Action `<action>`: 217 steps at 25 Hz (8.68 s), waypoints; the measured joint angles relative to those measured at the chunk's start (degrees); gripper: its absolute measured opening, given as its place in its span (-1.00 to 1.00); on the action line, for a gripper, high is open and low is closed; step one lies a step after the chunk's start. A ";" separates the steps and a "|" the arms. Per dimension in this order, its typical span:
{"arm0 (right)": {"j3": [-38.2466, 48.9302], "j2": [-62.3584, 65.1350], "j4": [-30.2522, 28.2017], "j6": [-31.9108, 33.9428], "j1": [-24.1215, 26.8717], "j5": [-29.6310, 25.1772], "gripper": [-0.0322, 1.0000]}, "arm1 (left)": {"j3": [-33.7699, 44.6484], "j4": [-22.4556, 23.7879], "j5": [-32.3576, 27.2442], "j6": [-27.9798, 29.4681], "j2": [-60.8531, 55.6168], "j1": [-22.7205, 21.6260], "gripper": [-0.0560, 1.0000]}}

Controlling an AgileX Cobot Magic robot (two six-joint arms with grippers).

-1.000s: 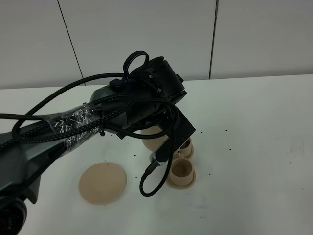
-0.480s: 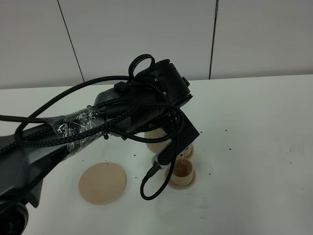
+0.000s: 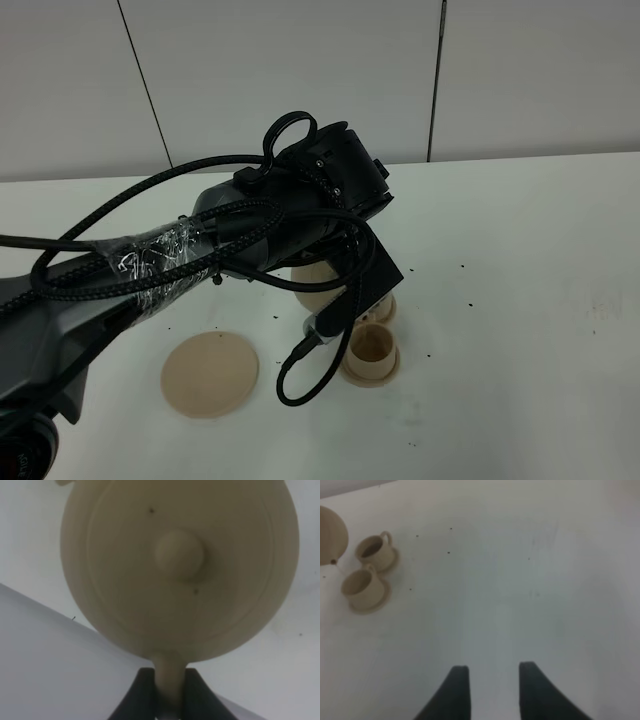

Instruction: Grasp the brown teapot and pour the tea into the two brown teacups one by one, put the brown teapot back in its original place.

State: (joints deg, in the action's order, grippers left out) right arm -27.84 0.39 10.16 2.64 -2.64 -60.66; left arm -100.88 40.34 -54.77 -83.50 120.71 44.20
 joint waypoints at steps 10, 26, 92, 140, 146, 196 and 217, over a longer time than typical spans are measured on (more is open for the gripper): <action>0.00 0.00 -0.05 0.00 0.00 0.00 -0.47 | 0.00 1.56 0.30 -1.38 0.00 0.00 -0.58; 0.00 0.00 -0.05 0.00 0.00 0.00 -0.47 | 0.00 1.82 2.14 -4.00 0.00 0.00 -0.58; 0.00 0.00 0.00 0.00 0.00 0.00 -0.47 | 0.10 8.33 0.66 -4.33 2.02 3.65 -0.58; 0.00 0.00 0.00 0.00 0.00 0.00 -0.47 | 0.10 11.05 -4.56 -4.36 2.02 6.29 -0.58; 0.00 0.00 0.00 0.00 0.00 0.00 -0.47 | 0.10 11.05 -4.76 -4.36 2.02 6.29 -0.58; 0.00 0.00 0.00 0.00 0.00 0.00 -0.47 | 0.21 11.54 -4.94 0.75 3.95 6.29 -0.58; 0.00 0.00 0.00 0.00 0.00 0.00 -0.47 | 0.21 12.18 -5.60 2.79 3.95 6.29 -0.58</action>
State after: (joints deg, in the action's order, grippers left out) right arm -27.84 0.39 10.16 2.64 -2.64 -60.66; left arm -100.67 52.52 -60.37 -80.71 124.67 50.49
